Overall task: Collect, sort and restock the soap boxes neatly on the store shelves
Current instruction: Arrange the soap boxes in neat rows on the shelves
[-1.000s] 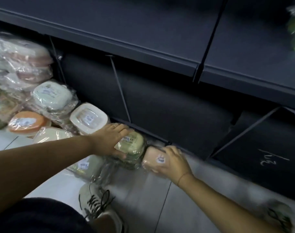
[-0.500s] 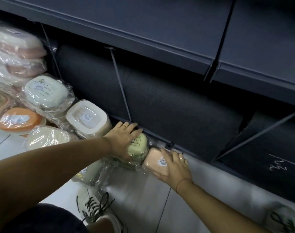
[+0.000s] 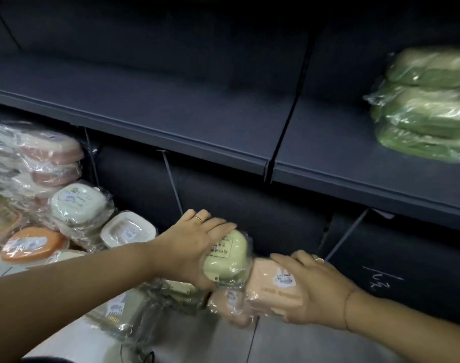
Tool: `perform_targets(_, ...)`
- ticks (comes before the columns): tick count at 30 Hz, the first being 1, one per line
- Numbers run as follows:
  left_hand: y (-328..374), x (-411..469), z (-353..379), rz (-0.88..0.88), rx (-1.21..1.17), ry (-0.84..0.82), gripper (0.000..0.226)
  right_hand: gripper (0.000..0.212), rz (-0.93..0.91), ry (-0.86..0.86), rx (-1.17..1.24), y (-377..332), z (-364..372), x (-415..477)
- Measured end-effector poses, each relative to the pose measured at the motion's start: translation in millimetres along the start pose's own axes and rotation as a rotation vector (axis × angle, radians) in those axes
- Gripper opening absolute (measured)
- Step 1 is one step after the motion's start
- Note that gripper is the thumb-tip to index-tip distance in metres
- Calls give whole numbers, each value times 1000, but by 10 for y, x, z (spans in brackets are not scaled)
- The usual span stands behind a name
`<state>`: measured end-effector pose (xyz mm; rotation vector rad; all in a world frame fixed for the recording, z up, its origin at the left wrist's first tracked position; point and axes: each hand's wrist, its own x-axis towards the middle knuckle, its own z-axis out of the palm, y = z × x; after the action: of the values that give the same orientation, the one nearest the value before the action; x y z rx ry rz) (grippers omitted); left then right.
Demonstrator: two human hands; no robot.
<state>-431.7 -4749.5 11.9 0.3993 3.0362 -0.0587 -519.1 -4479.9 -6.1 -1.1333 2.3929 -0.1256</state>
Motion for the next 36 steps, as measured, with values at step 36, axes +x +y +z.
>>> perform_targets(36,257,2228,-845,-93,-391,569,89,54,561,856,-21,2995,-3491,-766)
